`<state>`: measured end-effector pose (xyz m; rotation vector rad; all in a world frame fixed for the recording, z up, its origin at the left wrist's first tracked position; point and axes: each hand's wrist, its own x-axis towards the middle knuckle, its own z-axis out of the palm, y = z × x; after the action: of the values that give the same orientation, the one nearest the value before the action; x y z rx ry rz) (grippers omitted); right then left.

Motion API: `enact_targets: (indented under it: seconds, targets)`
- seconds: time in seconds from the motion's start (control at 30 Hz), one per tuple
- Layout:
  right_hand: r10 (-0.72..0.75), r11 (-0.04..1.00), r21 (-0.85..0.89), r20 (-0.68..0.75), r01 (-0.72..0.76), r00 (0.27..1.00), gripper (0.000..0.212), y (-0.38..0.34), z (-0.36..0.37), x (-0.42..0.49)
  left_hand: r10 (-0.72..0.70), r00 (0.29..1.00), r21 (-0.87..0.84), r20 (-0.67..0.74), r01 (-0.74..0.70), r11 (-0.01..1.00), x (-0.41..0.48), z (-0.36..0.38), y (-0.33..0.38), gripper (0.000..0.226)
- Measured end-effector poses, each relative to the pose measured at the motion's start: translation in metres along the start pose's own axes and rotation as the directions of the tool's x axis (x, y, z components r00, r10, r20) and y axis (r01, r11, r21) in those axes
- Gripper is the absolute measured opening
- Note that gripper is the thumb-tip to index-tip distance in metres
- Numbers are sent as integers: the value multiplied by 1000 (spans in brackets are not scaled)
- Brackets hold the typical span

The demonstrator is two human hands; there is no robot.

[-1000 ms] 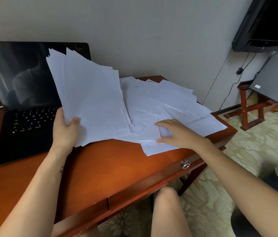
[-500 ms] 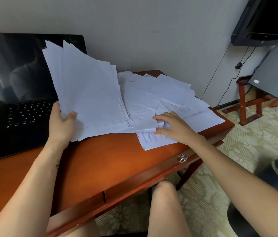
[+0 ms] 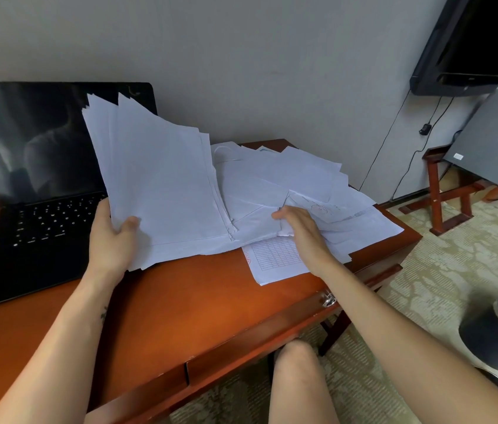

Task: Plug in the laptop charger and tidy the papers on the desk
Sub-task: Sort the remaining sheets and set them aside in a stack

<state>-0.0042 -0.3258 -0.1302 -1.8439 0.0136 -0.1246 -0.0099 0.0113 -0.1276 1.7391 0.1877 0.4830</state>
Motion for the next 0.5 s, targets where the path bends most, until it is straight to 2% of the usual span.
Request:
enact_targets:
  seconds: [0.07, 0.13, 0.2, 0.27, 0.4, 0.5]
  targets:
    - [98, 994, 67, -152, -89, 983, 22, -3, 5, 6, 0, 1000, 3, 2, 0, 1000, 0, 0, 0, 46]
    - [176, 982, 105, -221, -156, 959, 27, -8, 8, 10, 1, 1000, 3, 1, -1, 1000, -1, 0, 1, 46]
    - [258, 961, 154, -205, -229, 944, 51, -15, 9, 13, 2, 1000, -6, 1, -2, 1000, -2, 1, 2, 45]
    - [301, 947, 165, -157, -276, 941, 63, -19, 12, 14, 3, 1000, -13, 3, -3, 1000, -2, 1, 1, 45]
    - [267, 963, 110, -230, -248, 936, 82, -24, 17, 16, 8, 1000, -13, 10, -8, 1000, 1, -1, -3, 47]
    - [127, 988, -35, -356, -149, 926, 72, -27, 23, 5, 6, 1000, -11, 14, -6, 1000, 2, -1, -4, 48]
